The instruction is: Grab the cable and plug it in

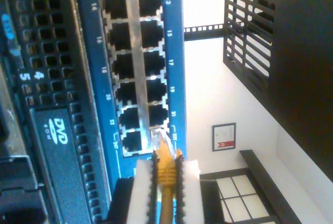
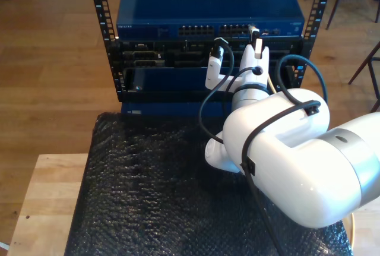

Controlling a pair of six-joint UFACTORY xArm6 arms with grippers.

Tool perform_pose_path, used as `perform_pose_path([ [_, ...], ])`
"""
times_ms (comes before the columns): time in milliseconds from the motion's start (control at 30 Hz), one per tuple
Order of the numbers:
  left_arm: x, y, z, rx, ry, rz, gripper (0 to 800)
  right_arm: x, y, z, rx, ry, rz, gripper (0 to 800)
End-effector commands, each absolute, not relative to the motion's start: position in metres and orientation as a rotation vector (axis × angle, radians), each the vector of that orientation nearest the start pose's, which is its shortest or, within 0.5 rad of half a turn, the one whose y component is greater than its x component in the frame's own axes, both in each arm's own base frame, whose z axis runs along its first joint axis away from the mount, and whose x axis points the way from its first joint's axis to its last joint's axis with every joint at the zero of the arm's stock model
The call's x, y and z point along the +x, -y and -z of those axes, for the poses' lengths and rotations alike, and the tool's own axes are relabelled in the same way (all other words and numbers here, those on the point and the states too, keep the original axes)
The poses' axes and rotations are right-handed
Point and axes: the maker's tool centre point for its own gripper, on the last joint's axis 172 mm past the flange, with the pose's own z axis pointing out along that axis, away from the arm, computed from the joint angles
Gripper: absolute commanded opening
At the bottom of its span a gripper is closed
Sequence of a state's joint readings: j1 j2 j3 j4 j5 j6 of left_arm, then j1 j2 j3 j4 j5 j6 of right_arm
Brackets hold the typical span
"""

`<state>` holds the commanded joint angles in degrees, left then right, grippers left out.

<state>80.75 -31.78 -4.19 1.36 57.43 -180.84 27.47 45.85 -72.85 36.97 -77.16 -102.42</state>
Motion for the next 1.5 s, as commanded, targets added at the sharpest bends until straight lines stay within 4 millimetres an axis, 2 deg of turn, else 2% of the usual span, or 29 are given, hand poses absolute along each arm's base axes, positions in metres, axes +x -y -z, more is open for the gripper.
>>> perform_pose_path([
  [733, 0.0168, -0.1309, -0.0272, -2.211, -2.605, 0.393, 800, 0.6629, -0.1520, -0.2704, 1.195, -0.955, -1.202, 0],
  [1500, 0.0168, -0.1309, -0.0272, -2.211, -2.605, 0.393, 800, 0.6647, -0.1582, -0.2698, 1.198, -0.965, -1.212, 0],
])
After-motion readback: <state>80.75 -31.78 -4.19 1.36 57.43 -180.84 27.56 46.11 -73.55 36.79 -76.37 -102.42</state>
